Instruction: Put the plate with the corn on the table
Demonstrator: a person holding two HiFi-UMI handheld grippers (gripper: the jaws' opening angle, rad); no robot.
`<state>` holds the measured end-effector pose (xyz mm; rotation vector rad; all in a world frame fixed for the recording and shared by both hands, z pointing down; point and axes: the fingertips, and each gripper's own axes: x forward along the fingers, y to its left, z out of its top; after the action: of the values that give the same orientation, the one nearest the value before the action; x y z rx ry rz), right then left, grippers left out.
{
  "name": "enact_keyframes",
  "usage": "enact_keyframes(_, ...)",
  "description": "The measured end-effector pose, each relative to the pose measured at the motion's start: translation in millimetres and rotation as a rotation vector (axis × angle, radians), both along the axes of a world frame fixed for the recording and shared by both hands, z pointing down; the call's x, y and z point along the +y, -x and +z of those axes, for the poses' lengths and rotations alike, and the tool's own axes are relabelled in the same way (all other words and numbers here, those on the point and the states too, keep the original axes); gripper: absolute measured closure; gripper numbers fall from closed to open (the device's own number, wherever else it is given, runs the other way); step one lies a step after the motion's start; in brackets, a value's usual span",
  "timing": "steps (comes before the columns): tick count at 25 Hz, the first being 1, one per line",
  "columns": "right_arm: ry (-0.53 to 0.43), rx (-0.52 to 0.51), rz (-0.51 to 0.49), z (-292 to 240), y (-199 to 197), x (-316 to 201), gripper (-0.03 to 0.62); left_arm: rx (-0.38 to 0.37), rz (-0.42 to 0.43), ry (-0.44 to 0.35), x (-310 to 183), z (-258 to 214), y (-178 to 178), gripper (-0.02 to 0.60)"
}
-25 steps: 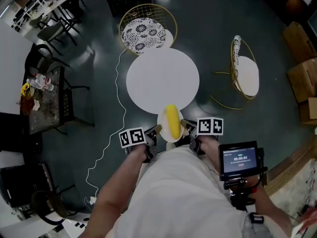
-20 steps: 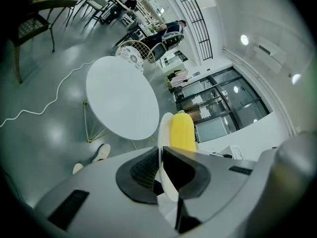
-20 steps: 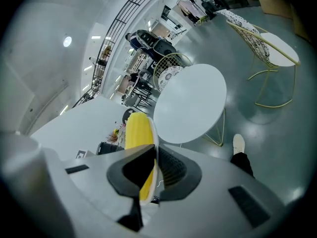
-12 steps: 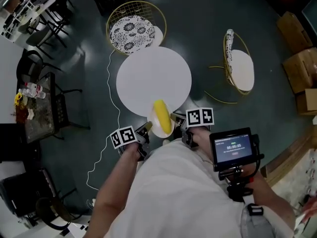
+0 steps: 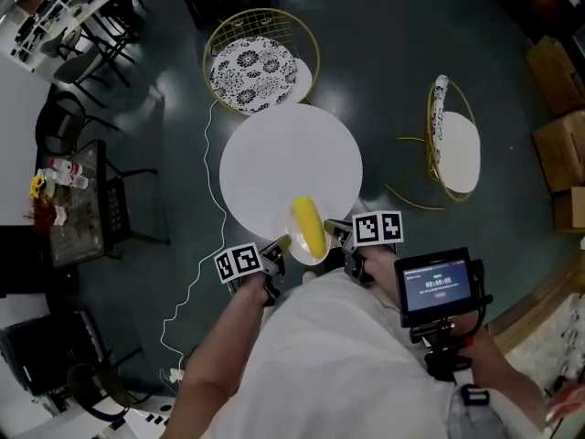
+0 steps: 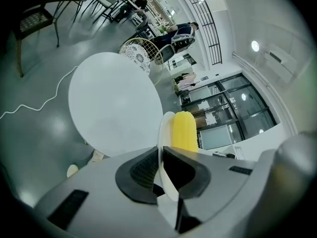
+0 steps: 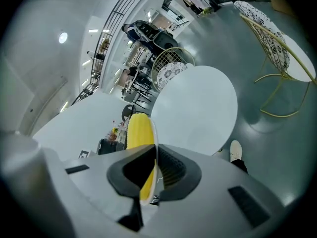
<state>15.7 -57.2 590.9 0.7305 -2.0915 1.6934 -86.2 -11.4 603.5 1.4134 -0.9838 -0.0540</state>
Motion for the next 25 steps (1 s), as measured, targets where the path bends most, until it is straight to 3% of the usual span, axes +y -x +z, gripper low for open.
enact_keyframes(14,0.056,0.011,0.040,-12,-5,2,0.563,-0.002,0.056,0.041,-3,-14,-2,0.551)
enact_keyframes(19,0.082,-0.001,0.029,23,-10,-59,0.563,-0.018,0.036,0.064,-63,18,-8,0.551)
enact_keyframes(25,0.094,0.004,0.006,31,-9,-87,0.563,-0.012,0.016,0.080,-88,26,-9,0.551)
